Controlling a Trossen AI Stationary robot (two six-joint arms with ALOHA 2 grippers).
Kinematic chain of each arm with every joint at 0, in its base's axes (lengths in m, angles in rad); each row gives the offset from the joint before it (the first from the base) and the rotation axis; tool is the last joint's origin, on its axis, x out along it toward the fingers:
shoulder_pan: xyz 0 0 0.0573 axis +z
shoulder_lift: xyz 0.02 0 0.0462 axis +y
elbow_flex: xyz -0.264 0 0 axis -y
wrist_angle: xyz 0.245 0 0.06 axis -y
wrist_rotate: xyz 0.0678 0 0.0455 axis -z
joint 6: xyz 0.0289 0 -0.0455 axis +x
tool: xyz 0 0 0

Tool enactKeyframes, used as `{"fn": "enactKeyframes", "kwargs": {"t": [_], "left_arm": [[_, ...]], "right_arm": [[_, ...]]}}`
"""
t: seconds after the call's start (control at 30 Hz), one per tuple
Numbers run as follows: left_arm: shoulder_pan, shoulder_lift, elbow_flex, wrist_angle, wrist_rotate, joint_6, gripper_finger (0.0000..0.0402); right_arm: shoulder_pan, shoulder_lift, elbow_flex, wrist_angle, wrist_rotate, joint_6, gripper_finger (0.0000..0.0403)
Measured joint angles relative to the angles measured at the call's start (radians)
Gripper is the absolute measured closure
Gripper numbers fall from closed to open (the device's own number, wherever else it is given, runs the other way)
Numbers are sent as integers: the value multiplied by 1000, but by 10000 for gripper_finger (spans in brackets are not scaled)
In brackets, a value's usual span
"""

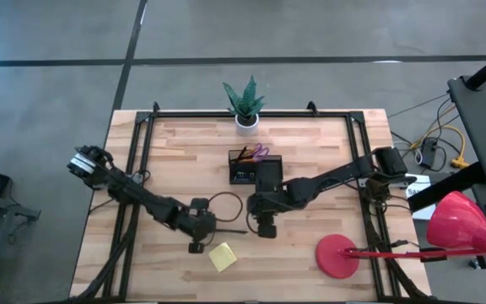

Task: Pick and place office supplies into organizer
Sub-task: Put the black pen into the black organizer

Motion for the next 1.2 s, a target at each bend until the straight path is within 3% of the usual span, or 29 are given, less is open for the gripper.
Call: {"fn": "enactKeyframes", "kwargs": {"t": [0.37, 0.67, 1.2], "left_arm": [[63, 1, -42, 106, -15, -25, 394], [109, 1, -43, 156, -34, -17, 394], [161, 3, -34, 211, -36, 10, 394]], "right_arm": [[47, 0, -37, 50, 57, -96, 208], [38, 0, -100, 182, 62, -78, 163], [-20, 3, -254, 371, 94, -58, 182]]}}
